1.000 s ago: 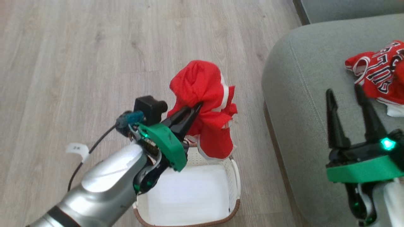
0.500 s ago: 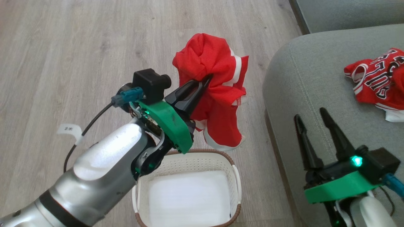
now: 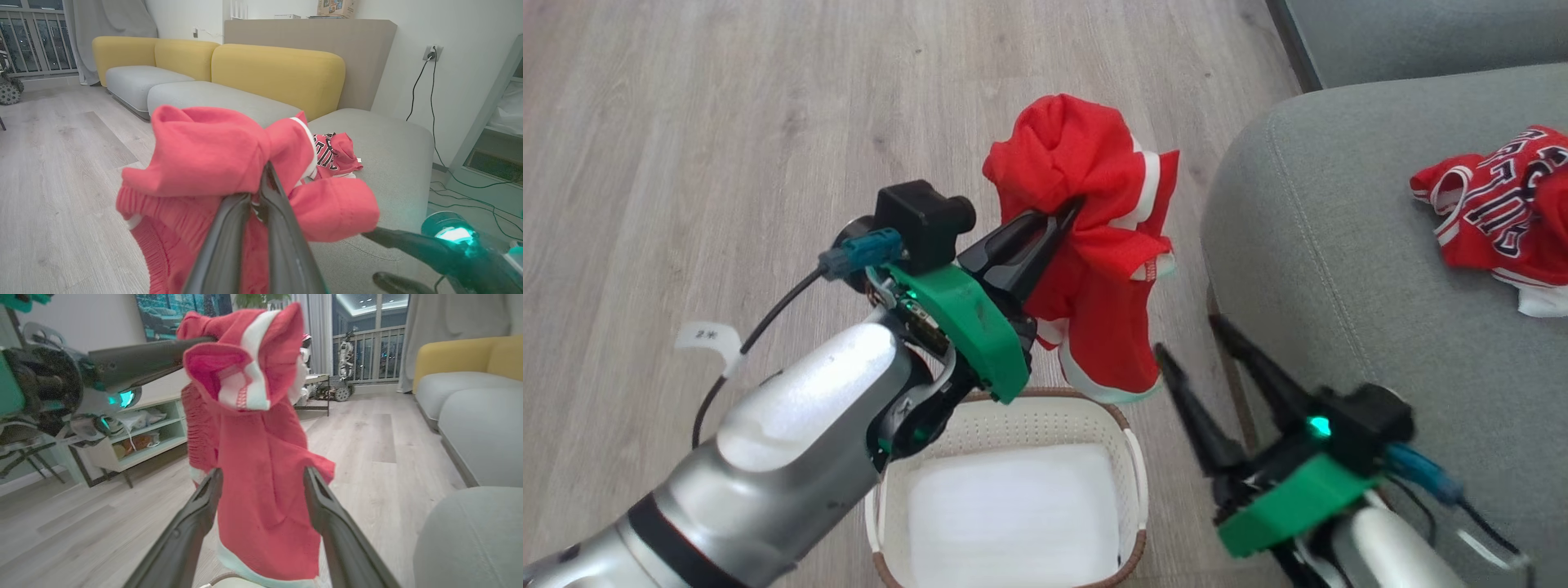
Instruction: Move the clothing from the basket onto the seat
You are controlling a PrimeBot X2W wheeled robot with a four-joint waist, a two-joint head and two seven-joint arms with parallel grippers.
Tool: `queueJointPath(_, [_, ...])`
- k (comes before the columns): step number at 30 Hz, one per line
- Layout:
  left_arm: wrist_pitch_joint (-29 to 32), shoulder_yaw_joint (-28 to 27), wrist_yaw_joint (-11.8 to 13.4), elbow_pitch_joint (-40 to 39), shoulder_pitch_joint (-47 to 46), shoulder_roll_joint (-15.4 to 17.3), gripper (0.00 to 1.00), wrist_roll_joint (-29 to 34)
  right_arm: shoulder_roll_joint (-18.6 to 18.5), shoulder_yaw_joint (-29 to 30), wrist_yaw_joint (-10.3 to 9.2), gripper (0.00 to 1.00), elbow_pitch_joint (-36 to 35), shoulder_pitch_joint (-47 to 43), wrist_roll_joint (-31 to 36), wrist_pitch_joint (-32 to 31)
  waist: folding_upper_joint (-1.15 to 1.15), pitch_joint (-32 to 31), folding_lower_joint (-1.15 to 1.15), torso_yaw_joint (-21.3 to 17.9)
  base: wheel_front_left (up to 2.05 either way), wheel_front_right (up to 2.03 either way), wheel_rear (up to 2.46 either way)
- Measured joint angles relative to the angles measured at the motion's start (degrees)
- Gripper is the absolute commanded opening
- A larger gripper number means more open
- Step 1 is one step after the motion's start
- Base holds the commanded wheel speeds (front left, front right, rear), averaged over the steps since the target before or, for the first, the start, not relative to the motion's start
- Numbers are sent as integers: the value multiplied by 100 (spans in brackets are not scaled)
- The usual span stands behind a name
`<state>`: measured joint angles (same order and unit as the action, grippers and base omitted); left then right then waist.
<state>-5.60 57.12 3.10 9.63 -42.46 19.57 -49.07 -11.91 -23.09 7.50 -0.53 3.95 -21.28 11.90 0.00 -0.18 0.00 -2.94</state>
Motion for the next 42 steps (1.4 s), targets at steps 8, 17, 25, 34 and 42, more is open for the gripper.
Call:
queueJointPath(8, [48, 123, -10, -15, -1, -32, 0, 0, 5, -686, 1, 100, 859, 938, -199, -15, 0, 20, 0, 137, 0, 0, 0])
queueJointPath(17, [98, 240, -64, -70, -4, -209, 0, 0, 82, -1101, 1, 100, 1824, 1568, -474, -10, 0, -4, 0, 386, 0, 0, 0])
queueJointPath(25, [205, 417, -120, -203, -4, -361, 0, -8, 70, -1750, 1, 100, 2559, 2123, -1083, 75, 0, -71, 0, 580, 0, 0, 0])
queueJointPath(34, [256, 515, -138, -241, -3, -390, 0, -9, 65, -2015, 1, 42, 3049, 2507, -1466, 212, 0, -118, 0, 695, 0, 0, 0])
queueJointPath(42, [248, 495, -92, -243, 13, -336, 0, -81, 63, -1694, 1, 0, 2788, 2477, -1444, 232, 0, -100, 0, 597, 0, 0, 0])
